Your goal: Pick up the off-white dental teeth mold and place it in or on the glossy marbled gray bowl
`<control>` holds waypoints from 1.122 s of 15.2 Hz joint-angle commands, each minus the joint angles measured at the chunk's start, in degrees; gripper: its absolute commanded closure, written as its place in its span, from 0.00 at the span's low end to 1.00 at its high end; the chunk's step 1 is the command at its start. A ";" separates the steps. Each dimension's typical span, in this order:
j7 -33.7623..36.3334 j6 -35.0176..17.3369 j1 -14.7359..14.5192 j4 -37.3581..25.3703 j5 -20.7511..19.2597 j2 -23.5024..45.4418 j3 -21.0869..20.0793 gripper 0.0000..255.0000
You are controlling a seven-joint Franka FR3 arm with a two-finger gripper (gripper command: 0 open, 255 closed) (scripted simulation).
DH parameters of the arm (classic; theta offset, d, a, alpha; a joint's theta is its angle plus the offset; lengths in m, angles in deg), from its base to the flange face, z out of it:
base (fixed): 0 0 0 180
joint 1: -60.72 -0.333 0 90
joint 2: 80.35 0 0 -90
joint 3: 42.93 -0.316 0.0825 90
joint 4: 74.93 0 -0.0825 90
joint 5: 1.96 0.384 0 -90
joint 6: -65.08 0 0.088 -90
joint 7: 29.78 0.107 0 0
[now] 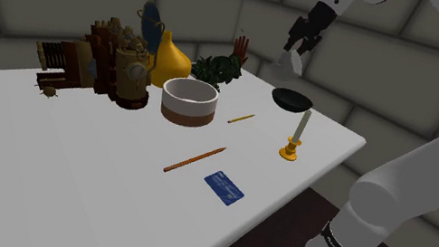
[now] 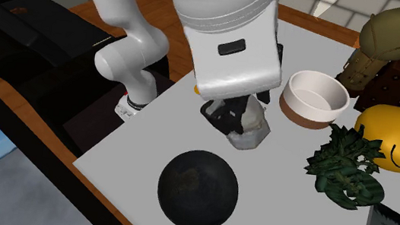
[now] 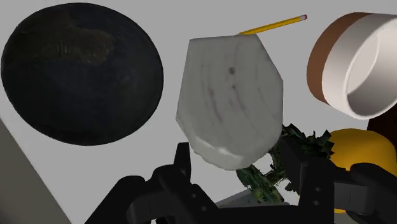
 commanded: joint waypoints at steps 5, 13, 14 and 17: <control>-7.94 5.06 2.61 -4.02 -1.08 1.76 6.51 1.00; -11.91 2.53 3.78 -0.45 -1.61 1.83 8.59 1.00; -12.11 1.80 3.85 0.46 -1.65 1.68 8.54 1.00; -12.75 -0.37 4.03 3.10 -1.72 1.29 8.45 1.00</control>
